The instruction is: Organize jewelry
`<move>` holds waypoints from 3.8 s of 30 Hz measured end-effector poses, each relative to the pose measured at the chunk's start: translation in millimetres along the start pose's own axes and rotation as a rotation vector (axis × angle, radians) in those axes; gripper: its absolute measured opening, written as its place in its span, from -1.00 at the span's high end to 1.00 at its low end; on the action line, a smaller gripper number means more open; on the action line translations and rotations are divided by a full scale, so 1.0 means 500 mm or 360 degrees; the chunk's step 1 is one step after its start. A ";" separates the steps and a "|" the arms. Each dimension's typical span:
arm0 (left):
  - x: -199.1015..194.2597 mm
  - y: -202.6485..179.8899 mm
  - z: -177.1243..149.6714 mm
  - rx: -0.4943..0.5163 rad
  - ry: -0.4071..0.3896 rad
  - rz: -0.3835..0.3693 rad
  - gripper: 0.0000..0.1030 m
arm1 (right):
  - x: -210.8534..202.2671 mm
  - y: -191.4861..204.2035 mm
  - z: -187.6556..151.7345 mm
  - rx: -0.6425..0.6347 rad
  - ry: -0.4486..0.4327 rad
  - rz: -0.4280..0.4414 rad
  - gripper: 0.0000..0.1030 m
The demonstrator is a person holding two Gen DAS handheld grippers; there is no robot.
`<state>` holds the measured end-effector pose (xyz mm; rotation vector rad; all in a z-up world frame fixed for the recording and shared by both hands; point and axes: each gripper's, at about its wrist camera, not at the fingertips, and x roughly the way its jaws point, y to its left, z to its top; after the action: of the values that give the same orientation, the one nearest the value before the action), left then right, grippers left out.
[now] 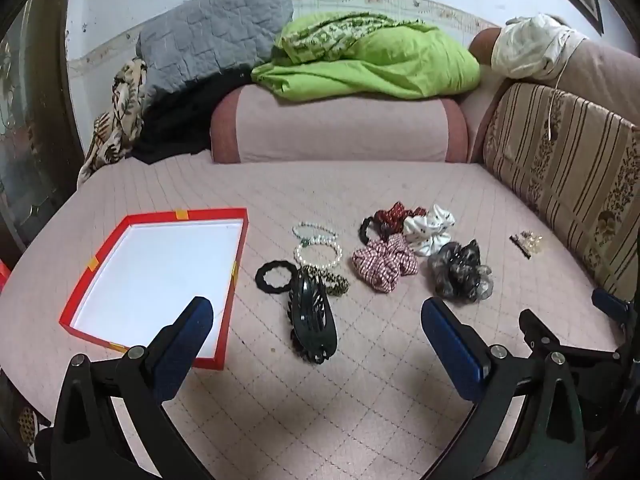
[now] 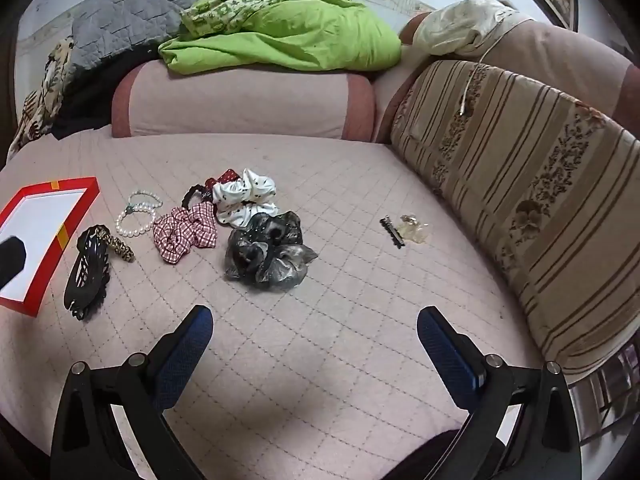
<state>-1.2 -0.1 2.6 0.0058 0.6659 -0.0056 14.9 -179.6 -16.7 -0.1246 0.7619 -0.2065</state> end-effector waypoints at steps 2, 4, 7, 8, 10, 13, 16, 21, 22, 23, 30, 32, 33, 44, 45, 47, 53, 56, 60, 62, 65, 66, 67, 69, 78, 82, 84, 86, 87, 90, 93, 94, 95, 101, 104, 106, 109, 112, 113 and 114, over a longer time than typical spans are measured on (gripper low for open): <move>-0.011 0.000 0.005 -0.0004 -0.0009 -0.0008 -1.00 | -0.006 -0.009 0.000 0.0036 0.0004 0.0039 -1.00; -0.020 -0.001 0.006 -0.0019 -0.0022 -0.0014 -1.00 | -0.012 -0.019 -0.001 0.0076 0.0006 0.0076 -1.00; -0.032 -0.002 0.014 -0.0020 -0.0042 -0.0009 -1.00 | -0.019 -0.024 -0.004 0.0104 0.0015 0.0109 -1.00; -0.037 -0.001 0.014 -0.0022 -0.0043 -0.0016 -1.00 | -0.021 -0.024 -0.004 0.0105 0.0016 0.0118 -1.00; -0.047 -0.003 0.009 -0.0027 -0.0047 -0.0029 -1.00 | -0.027 -0.021 -0.007 0.0098 0.0007 0.0117 -1.00; -0.059 -0.003 0.011 -0.0028 -0.0019 -0.0040 -1.00 | -0.035 -0.016 -0.009 0.0090 0.0000 0.0119 -1.00; -0.067 -0.005 0.011 -0.0013 0.0016 -0.0045 -1.00 | -0.042 -0.015 -0.007 0.0085 -0.0013 0.0129 -1.00; -0.075 -0.006 0.004 0.0009 -0.0003 -0.0016 -1.00 | -0.060 -0.010 -0.006 0.0055 -0.0058 0.0119 -1.00; -0.079 -0.008 0.002 0.0011 -0.0010 -0.0014 -1.00 | -0.063 -0.010 -0.005 0.0053 -0.0062 0.0120 -1.00; -0.081 -0.008 0.002 0.0014 -0.0012 -0.0008 -1.00 | -0.066 -0.009 -0.005 0.0052 -0.0061 0.0120 -1.00; -0.099 -0.014 0.012 0.0075 -0.0051 0.0092 -1.00 | -0.099 -0.014 -0.007 0.0047 -0.0083 0.0129 -1.00; -0.099 -0.003 0.013 0.0017 -0.0053 0.0072 -1.00 | -0.108 -0.013 -0.008 0.0034 -0.0100 0.0123 -1.00; -0.101 -0.002 0.015 0.0025 -0.0052 0.0087 -1.00 | -0.114 -0.011 -0.010 0.0024 -0.0111 0.0118 -1.00; -0.099 0.004 0.014 -0.0001 0.0002 0.0078 -1.00 | -0.126 0.007 -0.017 -0.0017 -0.0121 0.0123 -1.00; -0.099 0.005 0.013 -0.0002 0.0004 0.0079 -1.00 | -0.125 0.006 -0.017 -0.0014 -0.0120 0.0121 -1.00; -0.098 0.006 0.012 -0.0007 0.0004 0.0077 -1.00 | -0.124 0.005 -0.018 -0.0010 -0.0115 0.0120 -1.00; -0.091 0.006 0.005 -0.0006 -0.0007 0.0061 -1.00 | -0.114 0.000 -0.019 0.0009 -0.0087 0.0118 -1.00; -0.086 0.003 0.005 0.0001 0.0007 0.0059 -1.00 | -0.108 -0.001 -0.019 0.0017 -0.0073 0.0123 -1.00; -0.077 0.002 0.006 0.0002 0.0033 0.0052 -1.00 | -0.097 -0.002 -0.021 0.0026 -0.0040 0.0127 -1.00; -0.072 0.003 0.005 0.0001 0.0048 0.0047 -1.00 | -0.092 -0.003 -0.022 0.0031 -0.0029 0.0131 -1.00; -0.064 0.006 0.006 -0.0008 0.0064 0.0040 -1.00 | -0.086 -0.003 -0.022 0.0033 -0.0016 0.0129 -1.00; -0.062 0.006 0.005 -0.0011 0.0065 0.0039 -1.00 | -0.084 -0.003 -0.022 0.0033 -0.0012 0.0130 -1.00; -0.058 0.007 0.005 -0.0015 0.0070 0.0037 -1.00 | -0.081 -0.002 -0.022 0.0033 -0.0006 0.0131 -1.00; -0.054 0.009 0.003 -0.0016 0.0076 0.0032 -1.00 | -0.077 -0.001 -0.023 0.0033 0.0003 0.0133 -1.00; -0.028 0.008 -0.003 -0.0017 0.0135 0.0024 -1.00 | -0.056 0.002 -0.025 0.0029 0.0047 0.0144 -1.00; -0.011 0.011 -0.007 -0.0024 0.0169 0.0013 -1.00 | -0.041 0.002 -0.025 0.0028 0.0073 0.0150 -1.00; 0.000 0.013 -0.010 -0.0029 0.0186 0.0011 -1.00 | -0.032 0.002 -0.025 0.0031 0.0087 0.0151 -1.00; 0.011 0.015 -0.014 -0.0032 0.0204 0.0011 -1.00 | -0.025 0.002 -0.025 0.0033 0.0099 0.0154 -1.00; 0.016 0.015 -0.015 -0.0033 0.0215 0.0011 -1.00 | -0.020 0.003 -0.025 0.0035 0.0107 0.0158 -1.00; 0.031 0.015 -0.017 -0.0032 0.0242 0.0012 -1.00 | -0.009 0.003 -0.026 0.0034 0.0125 0.0164 -1.00; 0.046 0.016 -0.020 -0.0033 0.0269 0.0014 -1.00 | 0.001 0.003 -0.027 0.0038 0.0141 0.0168 -1.00; 0.050 0.016 -0.020 -0.0032 0.0279 0.0015 -1.00 | 0.004 0.003 -0.027 0.0040 0.0145 0.0170 -1.00; 0.055 0.016 -0.021 -0.0030 0.0286 0.0016 -1.00 | 0.009 0.003 -0.027 0.0042 0.0150 0.0172 -1.00; 0.081 0.020 -0.027 -0.0027 0.0335 0.0004 -1.00 | 0.033 0.002 -0.029 0.0061 0.0190 0.0203 -1.00; 0.094 0.028 -0.027 -0.0048 0.0357 -0.0015 -1.00 | 0.047 -0.003 -0.028 0.0096 0.0220 0.0239 -1.00; 0.102 0.036 -0.026 -0.0061 0.0364 -0.0029 -1.00 | 0.057 -0.007 -0.027 0.0119 0.0233 0.0260 -1.00; 0.113 0.050 -0.023 -0.0086 0.0369 -0.0060 -1.00 | 0.072 -0.012 -0.023 0.0141 0.0246 0.0290 -1.00; 0.123 0.058 -0.017 -0.0089 0.0372 -0.0117 -0.98 | 0.085 -0.019 -0.016 0.0168 0.0249 0.0323 -0.99; 0.126 0.058 -0.014 -0.0082 0.0373 -0.0138 -0.92 | 0.089 -0.021 -0.013 0.0171 0.0244 0.0332 -0.98; 0.130 0.059 -0.011 -0.0074 0.0374 -0.0154 -0.88 | 0.093 -0.022 -0.009 0.0171 0.0237 0.0343 -0.96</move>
<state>46.8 29.3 -41.7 -0.0714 0.9009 -0.0835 43.3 -201.2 -49.0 0.0758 0.9041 -0.0513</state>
